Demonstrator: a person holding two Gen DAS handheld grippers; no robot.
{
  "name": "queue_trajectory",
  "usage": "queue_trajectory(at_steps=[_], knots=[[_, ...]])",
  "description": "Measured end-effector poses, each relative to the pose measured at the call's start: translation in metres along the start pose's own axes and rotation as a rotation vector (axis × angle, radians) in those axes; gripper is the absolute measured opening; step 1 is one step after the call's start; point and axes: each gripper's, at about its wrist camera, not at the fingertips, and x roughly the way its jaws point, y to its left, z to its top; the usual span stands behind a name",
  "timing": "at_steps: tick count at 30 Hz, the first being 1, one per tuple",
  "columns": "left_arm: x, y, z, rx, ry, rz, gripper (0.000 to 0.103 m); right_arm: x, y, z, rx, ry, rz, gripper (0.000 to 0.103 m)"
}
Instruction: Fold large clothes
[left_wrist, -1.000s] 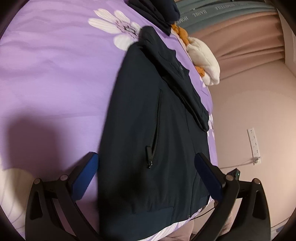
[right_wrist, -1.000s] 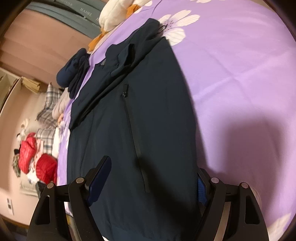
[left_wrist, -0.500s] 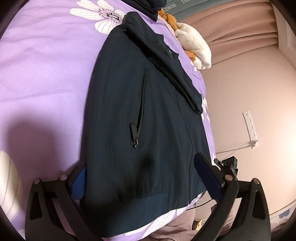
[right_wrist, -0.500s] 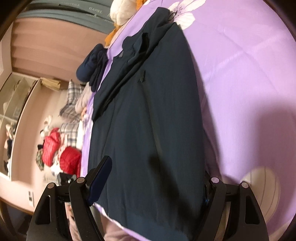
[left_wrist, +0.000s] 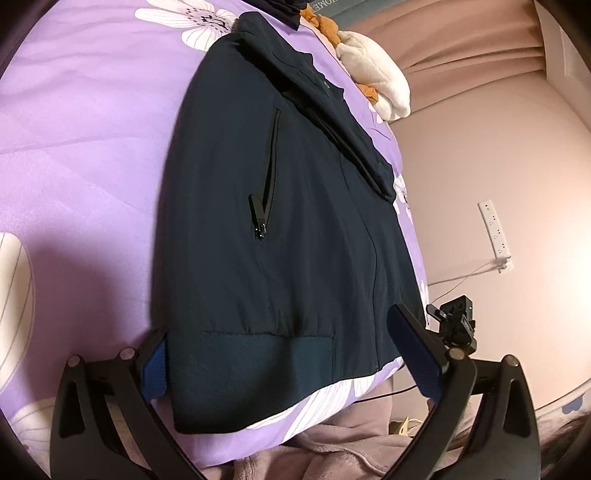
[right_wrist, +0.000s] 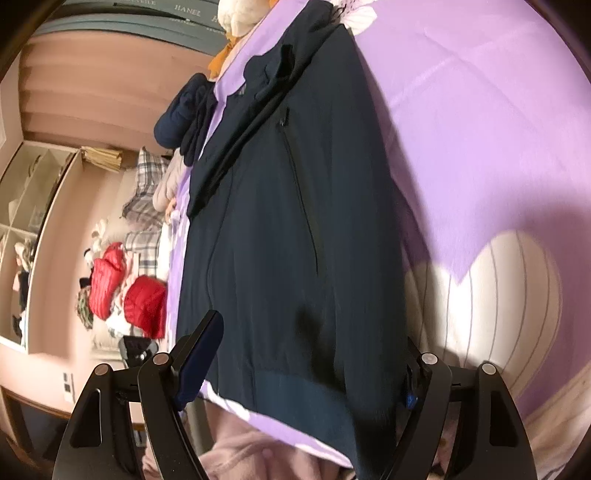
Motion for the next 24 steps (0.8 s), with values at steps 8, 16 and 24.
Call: queue_trajectory(at_steps=[8,16,24], knots=[[0.014,-0.003,0.008,-0.004,0.011,-0.021,0.102,0.009,0.0,0.005,0.012,-0.017,0.008,0.08],[0.006,0.003,0.004,-0.016,-0.011,0.018,0.09,0.013,0.006,0.007,-0.036,-0.028,-0.02,0.078],[0.008,0.003,0.003,-0.01,-0.018,0.067,0.078,0.009,-0.002,0.004,-0.021,-0.054,-0.045,0.062]])
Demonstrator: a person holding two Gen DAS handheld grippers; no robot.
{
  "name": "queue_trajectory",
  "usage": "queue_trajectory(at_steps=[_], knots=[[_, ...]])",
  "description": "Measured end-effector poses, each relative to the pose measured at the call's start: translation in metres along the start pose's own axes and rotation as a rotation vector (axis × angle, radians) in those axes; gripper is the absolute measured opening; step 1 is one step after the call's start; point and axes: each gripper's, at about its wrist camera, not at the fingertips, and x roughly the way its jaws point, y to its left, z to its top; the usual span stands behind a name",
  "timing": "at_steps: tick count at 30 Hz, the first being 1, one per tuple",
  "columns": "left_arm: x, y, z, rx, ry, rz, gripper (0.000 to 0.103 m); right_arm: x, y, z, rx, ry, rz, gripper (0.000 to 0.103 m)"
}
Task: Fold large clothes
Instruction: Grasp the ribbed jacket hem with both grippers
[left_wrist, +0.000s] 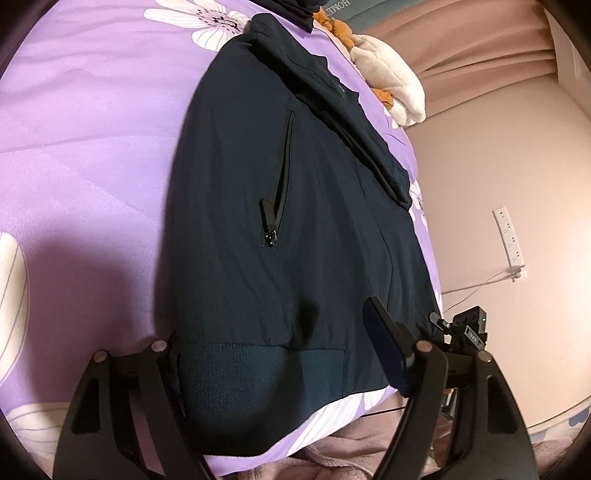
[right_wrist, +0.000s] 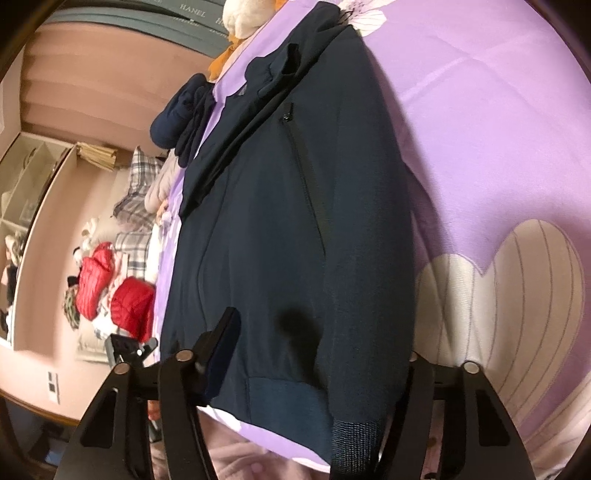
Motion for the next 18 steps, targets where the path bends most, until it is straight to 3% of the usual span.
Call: queue_trajectory(at_steps=[4,6,13,15,18], knots=[[0.003,-0.004,0.001,0.013,0.0,0.023,0.077,0.0,0.003,-0.002,-0.015,-0.006,-0.03,0.056],[0.004,-0.003,0.003,0.011,-0.004,0.049,0.065,0.0,0.003,-0.002,-0.019,-0.008,-0.053,0.049],[0.002,0.004,0.003,-0.003,-0.011,0.099,0.041,-0.003,0.001,-0.006,-0.011,-0.023,-0.105,0.026],[0.001,0.005,0.002,-0.007,-0.018,0.111,0.031,-0.003,0.002,-0.007,-0.013,-0.029,-0.113,0.024],[0.0,0.009,0.002,-0.021,-0.028,0.108,0.026,-0.004,0.004,-0.008,-0.023,-0.039,-0.121,0.021]])
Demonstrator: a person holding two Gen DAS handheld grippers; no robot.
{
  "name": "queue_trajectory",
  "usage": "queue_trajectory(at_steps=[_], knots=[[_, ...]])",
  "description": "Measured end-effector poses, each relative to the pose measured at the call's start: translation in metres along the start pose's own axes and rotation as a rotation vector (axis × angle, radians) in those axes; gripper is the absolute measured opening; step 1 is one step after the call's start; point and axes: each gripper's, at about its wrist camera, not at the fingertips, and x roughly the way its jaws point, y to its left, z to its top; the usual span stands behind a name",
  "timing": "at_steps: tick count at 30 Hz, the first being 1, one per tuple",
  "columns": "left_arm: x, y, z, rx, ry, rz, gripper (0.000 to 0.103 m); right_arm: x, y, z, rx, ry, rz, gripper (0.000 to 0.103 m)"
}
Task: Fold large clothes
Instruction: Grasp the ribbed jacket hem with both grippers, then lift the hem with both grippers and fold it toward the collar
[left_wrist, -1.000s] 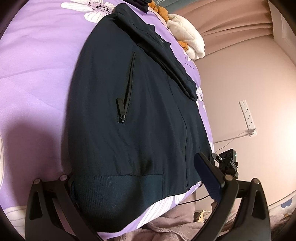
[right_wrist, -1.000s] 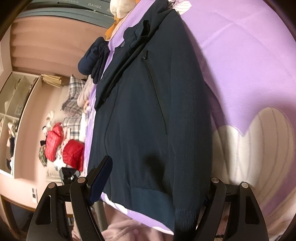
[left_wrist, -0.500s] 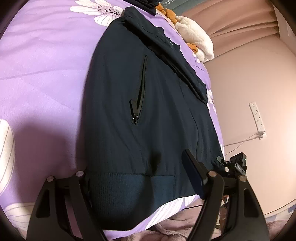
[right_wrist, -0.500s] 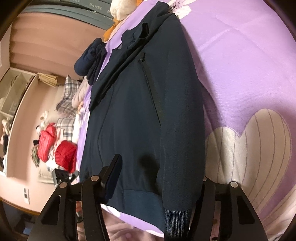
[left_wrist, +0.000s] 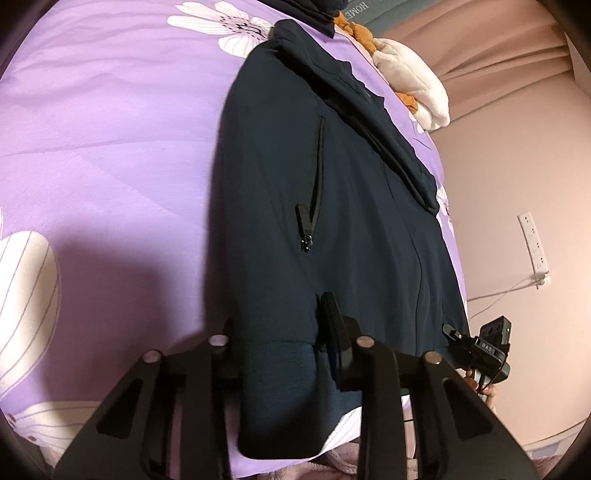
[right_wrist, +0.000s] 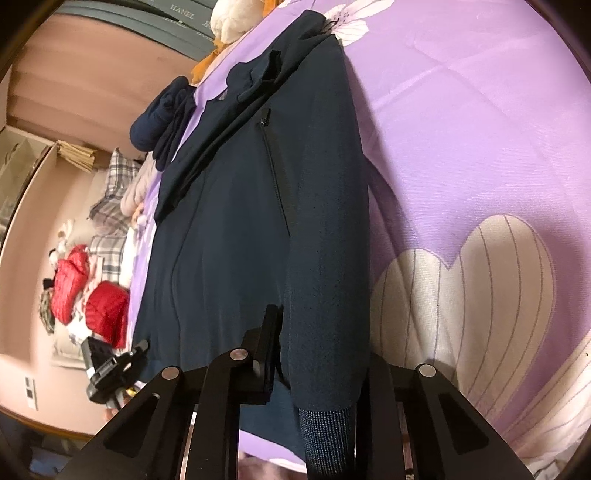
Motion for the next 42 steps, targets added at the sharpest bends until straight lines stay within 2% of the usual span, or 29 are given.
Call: queue_trajectory(at_steps=[5,11,14,18,23,26,30,42], knots=[[-0.002,0.003,0.001,-0.019,-0.02,-0.003,0.016,-0.008,0.01,-0.001,-0.02,-0.035,0.033,0.017],[-0.012,-0.005,0.002,-0.023,-0.09,-0.043,0.012,-0.009,0.021,0.0,-0.027,-0.056,0.072,0.017],[-0.018,-0.012,0.004,-0.01,-0.118,-0.078,0.012,-0.011,0.028,0.001,-0.037,-0.074,0.097,0.017],[-0.025,-0.02,0.006,0.027,-0.142,-0.088,0.011,-0.011,0.037,0.001,-0.05,-0.093,0.107,0.017],[-0.027,-0.03,0.006,0.07,-0.149,-0.086,0.011,-0.013,0.047,0.0,-0.072,-0.116,0.145,0.016],[-0.027,-0.033,0.008,0.084,-0.157,-0.088,0.011,-0.014,0.054,0.002,-0.092,-0.134,0.13,0.015],[-0.027,-0.036,0.007,0.11,-0.165,-0.06,0.011,-0.013,0.055,0.003,-0.099,-0.134,0.107,0.015],[-0.028,-0.041,0.007,0.155,-0.181,-0.049,0.01,-0.021,0.049,0.005,-0.081,-0.16,0.156,0.014]])
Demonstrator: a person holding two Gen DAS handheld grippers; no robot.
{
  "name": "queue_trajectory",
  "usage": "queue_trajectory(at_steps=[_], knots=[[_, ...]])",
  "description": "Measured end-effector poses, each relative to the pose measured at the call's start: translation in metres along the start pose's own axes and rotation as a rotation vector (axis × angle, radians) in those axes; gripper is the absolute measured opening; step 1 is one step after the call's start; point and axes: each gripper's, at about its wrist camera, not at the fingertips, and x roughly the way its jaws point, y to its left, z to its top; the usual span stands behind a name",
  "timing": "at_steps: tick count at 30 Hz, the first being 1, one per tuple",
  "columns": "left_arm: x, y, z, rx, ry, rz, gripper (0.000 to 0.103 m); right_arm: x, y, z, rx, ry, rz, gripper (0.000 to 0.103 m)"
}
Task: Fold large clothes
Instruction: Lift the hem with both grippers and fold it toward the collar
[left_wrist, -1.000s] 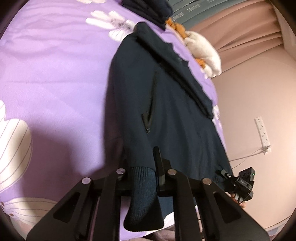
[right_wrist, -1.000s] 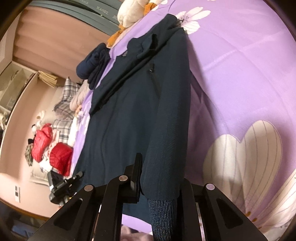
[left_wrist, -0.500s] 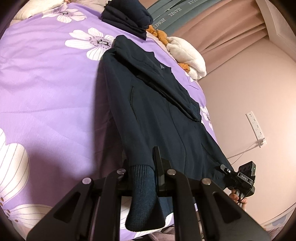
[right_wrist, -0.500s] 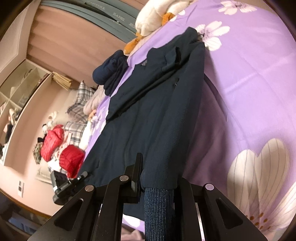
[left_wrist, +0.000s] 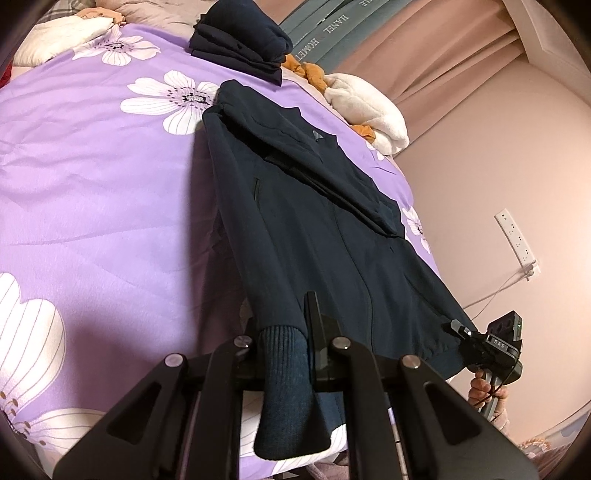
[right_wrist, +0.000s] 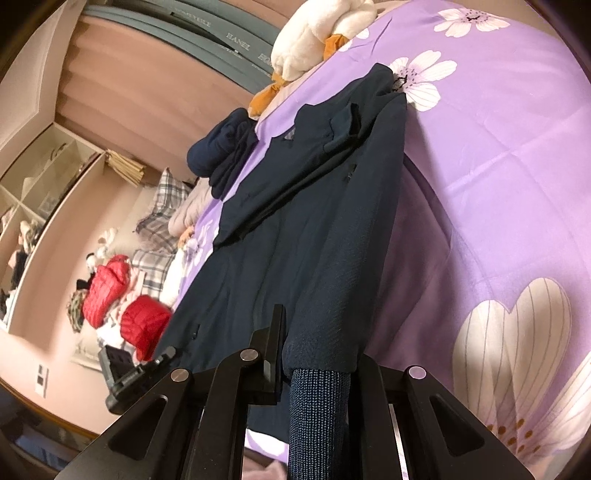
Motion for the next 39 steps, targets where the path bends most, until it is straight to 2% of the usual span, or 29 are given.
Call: queue_trajectory(at_steps=[11,23,30,39], knots=[[-0.009,-0.006,0.002,0.055,-0.052,-0.014,0.01,-0.007,0.002,0.002,-0.011,-0.034,0.049,0.014],[-0.021,-0.011,0.004,0.094,-0.074,-0.029,0.01,-0.013,0.014,0.002,-0.029,-0.048,0.093,0.014],[-0.031,-0.006,0.007,0.063,-0.097,-0.096,0.01,-0.02,0.022,0.005,-0.049,-0.06,0.124,0.014],[-0.044,-0.017,0.005,0.079,-0.114,-0.124,0.01,-0.03,0.033,0.006,-0.07,-0.075,0.163,0.014]])
